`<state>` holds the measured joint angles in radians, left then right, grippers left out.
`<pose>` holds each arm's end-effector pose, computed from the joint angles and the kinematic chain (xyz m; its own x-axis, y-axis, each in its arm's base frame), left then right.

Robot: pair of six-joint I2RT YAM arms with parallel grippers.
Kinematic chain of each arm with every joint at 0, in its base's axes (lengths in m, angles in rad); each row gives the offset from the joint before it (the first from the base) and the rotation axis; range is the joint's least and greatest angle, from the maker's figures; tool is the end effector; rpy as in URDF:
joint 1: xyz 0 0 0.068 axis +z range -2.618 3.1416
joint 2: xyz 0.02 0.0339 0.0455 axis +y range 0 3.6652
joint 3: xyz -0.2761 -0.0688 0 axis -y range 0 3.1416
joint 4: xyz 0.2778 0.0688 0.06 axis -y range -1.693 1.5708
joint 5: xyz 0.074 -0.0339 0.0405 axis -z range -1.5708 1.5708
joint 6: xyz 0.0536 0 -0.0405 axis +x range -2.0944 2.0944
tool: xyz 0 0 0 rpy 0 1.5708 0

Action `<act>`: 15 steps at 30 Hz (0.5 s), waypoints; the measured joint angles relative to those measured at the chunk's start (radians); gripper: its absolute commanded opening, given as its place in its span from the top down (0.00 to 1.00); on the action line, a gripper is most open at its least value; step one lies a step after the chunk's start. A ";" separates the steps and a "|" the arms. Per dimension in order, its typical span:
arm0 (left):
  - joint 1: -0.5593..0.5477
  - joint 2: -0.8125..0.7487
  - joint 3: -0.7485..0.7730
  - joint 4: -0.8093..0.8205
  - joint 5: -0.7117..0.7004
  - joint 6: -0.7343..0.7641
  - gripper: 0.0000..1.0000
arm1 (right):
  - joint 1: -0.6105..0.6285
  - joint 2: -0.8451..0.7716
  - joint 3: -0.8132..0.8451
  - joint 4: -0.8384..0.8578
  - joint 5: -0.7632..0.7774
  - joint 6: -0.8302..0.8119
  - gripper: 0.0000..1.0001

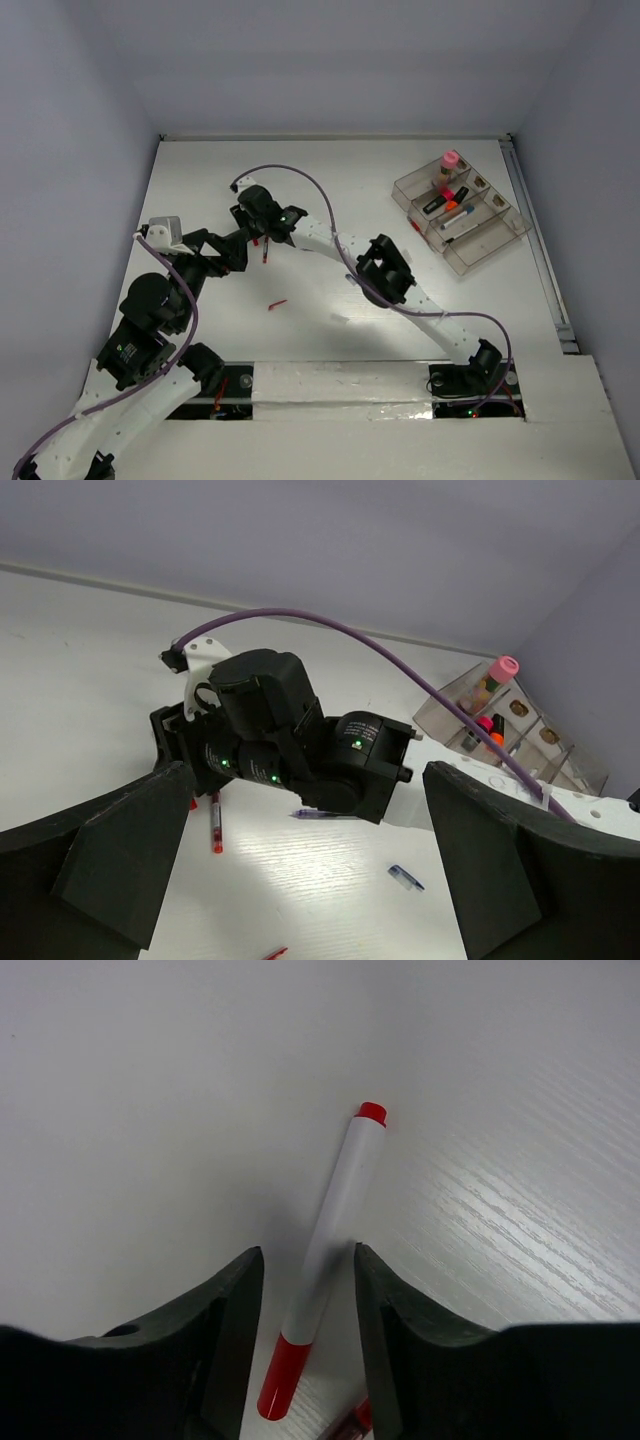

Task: Sort the stationery into containers
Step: Pick up the pen from the center of the board.

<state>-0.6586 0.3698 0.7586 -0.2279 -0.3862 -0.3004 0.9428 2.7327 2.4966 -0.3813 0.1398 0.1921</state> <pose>0.1064 -0.0568 0.3939 0.0403 -0.3778 -0.9250 0.2982 0.8881 -0.3497 0.3944 0.5306 0.1431 -0.4741 -0.3312 -0.8158 -0.6561 0.7508 0.0765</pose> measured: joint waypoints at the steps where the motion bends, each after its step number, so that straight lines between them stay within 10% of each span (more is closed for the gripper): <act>1: 0.000 0.000 0.000 0.000 0.002 0.000 0.01 | 0.003 0.000 -0.001 0.000 0.003 -0.001 0.59; 15: 0.000 -0.001 0.000 -0.001 -0.002 0.003 0.01 | 0.033 -0.002 -0.052 0.089 0.108 -0.062 1.00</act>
<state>-0.6586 0.3691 0.7586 -0.2287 -0.3878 -0.2970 0.9756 2.7304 2.4443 -0.2920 0.2478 0.1299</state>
